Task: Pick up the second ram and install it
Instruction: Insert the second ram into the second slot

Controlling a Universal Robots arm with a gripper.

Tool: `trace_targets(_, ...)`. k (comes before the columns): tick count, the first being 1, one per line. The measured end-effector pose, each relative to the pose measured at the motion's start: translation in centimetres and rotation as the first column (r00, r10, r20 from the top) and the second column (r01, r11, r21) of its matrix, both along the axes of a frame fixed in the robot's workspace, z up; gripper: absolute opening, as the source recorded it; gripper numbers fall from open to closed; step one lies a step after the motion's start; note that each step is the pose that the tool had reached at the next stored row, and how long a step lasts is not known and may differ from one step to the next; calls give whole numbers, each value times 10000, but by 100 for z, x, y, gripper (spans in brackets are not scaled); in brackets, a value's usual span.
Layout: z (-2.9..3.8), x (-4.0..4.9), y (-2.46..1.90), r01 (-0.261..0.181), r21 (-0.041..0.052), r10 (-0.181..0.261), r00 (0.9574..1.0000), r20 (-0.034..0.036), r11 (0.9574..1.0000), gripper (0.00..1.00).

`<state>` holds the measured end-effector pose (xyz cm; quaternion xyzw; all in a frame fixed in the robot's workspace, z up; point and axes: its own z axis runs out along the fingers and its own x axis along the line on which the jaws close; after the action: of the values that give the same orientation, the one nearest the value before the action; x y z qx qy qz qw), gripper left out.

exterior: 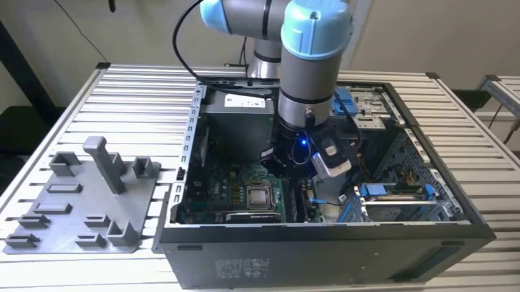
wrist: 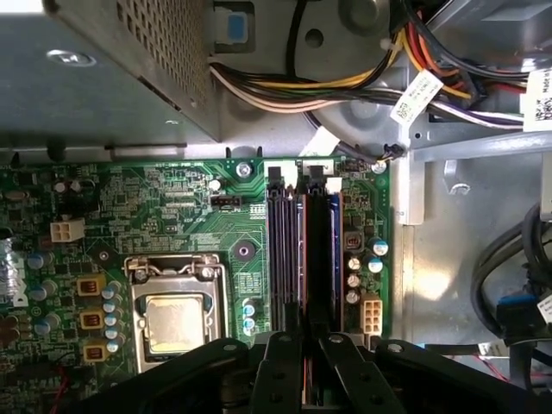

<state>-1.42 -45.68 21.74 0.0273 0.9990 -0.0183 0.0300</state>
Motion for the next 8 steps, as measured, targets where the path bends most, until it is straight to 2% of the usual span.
trace_targets(7, 1, -7, 0, 0, 2, 0, 10000, 0, 10000, 14)
trace_targets(8, 18, -7, 0, 0, 0, 0, 10000, -2, 10000, 14)
